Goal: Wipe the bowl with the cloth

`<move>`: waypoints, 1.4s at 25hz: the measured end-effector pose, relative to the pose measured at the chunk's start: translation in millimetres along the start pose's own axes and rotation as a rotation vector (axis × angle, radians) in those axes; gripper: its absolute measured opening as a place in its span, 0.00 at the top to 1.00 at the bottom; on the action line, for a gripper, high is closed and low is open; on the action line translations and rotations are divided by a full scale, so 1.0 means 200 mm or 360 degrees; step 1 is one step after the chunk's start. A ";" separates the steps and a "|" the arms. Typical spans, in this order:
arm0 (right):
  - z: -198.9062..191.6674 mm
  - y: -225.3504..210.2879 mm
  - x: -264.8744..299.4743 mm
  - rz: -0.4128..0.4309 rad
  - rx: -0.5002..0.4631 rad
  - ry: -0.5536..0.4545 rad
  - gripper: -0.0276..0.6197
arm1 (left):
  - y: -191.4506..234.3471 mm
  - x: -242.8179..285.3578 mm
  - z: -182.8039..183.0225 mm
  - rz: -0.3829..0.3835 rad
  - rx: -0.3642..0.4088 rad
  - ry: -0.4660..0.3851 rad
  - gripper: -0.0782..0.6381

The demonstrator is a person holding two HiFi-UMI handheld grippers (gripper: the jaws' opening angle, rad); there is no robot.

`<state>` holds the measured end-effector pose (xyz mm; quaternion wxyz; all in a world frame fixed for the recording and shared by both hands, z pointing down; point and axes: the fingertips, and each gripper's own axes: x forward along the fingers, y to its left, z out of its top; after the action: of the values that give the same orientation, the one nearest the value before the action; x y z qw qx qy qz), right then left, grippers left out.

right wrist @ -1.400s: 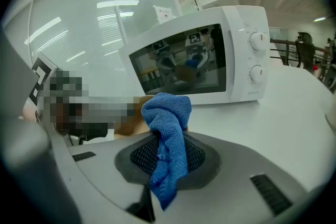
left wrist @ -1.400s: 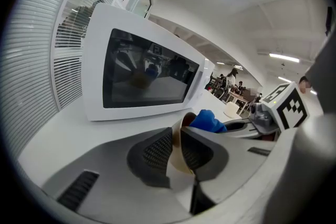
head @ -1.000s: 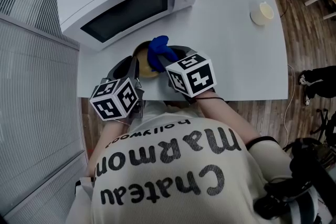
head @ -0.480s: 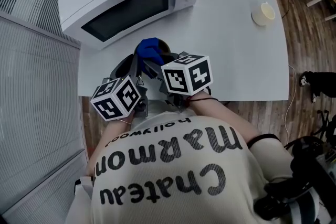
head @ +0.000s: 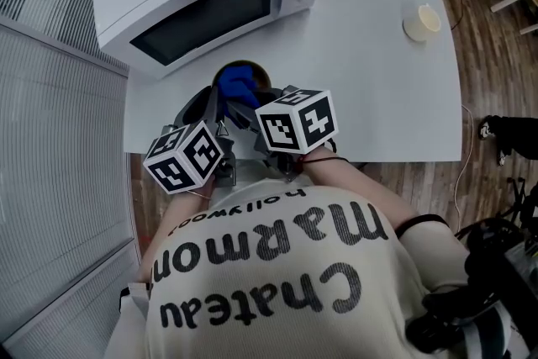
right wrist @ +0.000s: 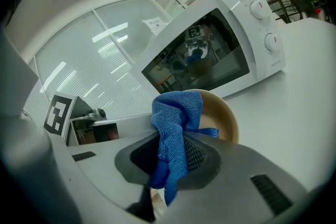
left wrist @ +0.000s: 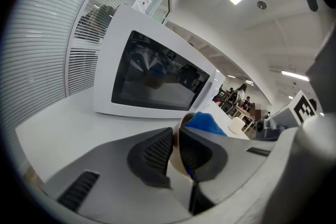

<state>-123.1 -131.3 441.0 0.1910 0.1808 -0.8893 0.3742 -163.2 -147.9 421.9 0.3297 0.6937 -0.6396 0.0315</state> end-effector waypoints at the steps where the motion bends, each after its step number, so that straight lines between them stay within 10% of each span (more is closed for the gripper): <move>1: -0.01 0.00 0.00 0.0001 -0.0006 0.0006 0.86 | 0.01 0.00 0.00 0.0002 -0.0008 0.0001 0.84; 14: -0.08 -0.06 0.01 -0.0055 -0.0070 0.0042 0.86 | 0.09 -0.01 -0.03 0.0012 -0.0102 0.0028 0.84; 35: -0.02 -0.24 -0.09 -0.0267 -0.0170 -0.0013 0.86 | 0.12 -0.03 -0.05 -0.0126 0.0093 0.0157 0.83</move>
<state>-84.7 -156.4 462.7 0.2273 0.2457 -0.8905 0.3082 -182.8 -137.2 437.9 0.3413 0.7254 -0.5935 0.0711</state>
